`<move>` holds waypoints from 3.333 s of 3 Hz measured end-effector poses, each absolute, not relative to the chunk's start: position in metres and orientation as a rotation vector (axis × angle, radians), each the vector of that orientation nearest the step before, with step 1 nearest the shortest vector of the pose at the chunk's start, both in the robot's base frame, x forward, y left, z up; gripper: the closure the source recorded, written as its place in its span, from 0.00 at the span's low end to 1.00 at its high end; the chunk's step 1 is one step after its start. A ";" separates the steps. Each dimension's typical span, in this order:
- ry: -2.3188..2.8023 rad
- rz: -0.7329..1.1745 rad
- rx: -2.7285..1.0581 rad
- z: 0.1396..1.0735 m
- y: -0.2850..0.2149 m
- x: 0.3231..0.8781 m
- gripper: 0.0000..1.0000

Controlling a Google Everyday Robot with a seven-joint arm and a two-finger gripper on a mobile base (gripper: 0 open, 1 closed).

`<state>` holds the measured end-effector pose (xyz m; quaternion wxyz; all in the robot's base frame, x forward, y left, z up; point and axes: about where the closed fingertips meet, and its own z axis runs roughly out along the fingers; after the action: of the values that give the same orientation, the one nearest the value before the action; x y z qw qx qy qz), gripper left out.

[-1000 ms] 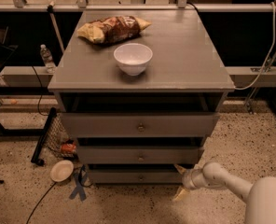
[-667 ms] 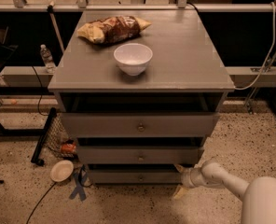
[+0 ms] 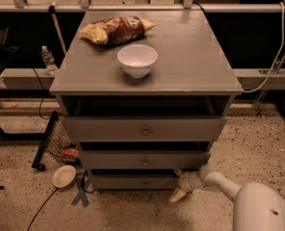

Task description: Open bottom drawer

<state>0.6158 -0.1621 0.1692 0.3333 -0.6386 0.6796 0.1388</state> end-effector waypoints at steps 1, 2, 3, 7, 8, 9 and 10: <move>1.775 0.363 -1.668 0.169 -0.162 0.616 0.00; 1.774 0.368 -1.669 0.168 -0.160 0.615 0.18; 1.772 0.376 -1.671 0.166 -0.156 0.613 0.51; 1.772 0.380 -1.672 0.170 -0.154 0.612 1.00; 1.772 0.380 -1.672 0.170 -0.154 0.612 1.00; 1.772 0.380 -1.672 0.170 -0.154 0.612 1.00; 1.772 0.380 -1.672 0.170 -0.154 0.612 1.00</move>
Offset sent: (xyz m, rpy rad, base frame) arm 0.0000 0.0000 0.0000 0.0000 0.0000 0.0000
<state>0.6116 -0.1541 0.1695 0.3317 -0.6398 0.6779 0.1453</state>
